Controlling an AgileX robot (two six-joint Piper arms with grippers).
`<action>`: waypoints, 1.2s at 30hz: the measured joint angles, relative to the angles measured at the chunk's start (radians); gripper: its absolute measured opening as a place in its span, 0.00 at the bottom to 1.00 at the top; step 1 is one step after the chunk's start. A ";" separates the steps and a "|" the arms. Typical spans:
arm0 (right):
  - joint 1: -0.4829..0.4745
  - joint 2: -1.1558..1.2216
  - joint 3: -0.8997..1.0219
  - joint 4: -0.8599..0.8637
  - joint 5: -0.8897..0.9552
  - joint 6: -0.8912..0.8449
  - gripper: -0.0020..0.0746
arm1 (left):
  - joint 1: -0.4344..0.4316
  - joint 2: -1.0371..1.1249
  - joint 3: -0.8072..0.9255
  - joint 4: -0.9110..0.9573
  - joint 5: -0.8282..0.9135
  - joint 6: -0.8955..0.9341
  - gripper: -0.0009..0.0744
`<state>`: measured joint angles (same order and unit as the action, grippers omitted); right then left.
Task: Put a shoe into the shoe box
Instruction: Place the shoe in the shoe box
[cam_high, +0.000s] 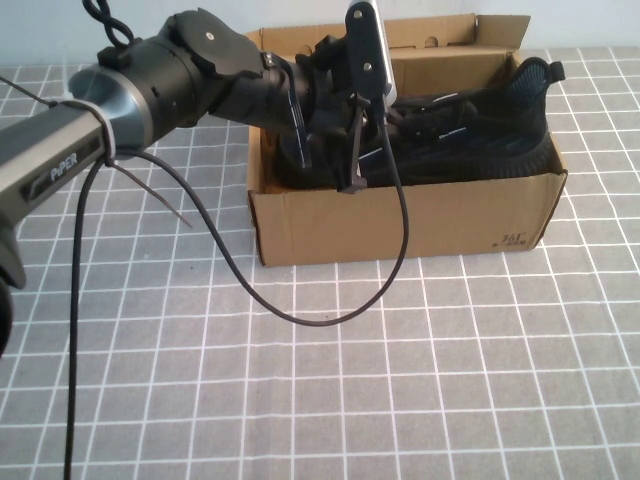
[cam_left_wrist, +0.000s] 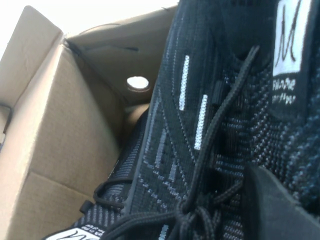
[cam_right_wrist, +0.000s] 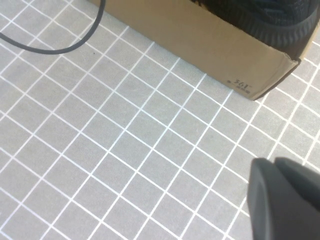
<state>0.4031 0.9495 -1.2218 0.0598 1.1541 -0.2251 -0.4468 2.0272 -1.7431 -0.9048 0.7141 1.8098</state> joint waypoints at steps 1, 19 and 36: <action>0.000 0.000 0.000 0.000 0.000 0.000 0.01 | 0.000 0.000 0.000 0.000 -0.002 -0.002 0.05; 0.000 0.000 0.000 0.000 0.000 0.000 0.01 | -0.001 0.043 0.000 0.115 -0.011 -0.195 0.05; 0.000 0.000 0.021 0.000 0.000 0.000 0.01 | -0.022 0.101 0.000 0.090 -0.037 -0.089 0.05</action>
<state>0.4031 0.9495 -1.2012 0.0598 1.1541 -0.2251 -0.4683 2.1280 -1.7431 -0.8151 0.6773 1.7206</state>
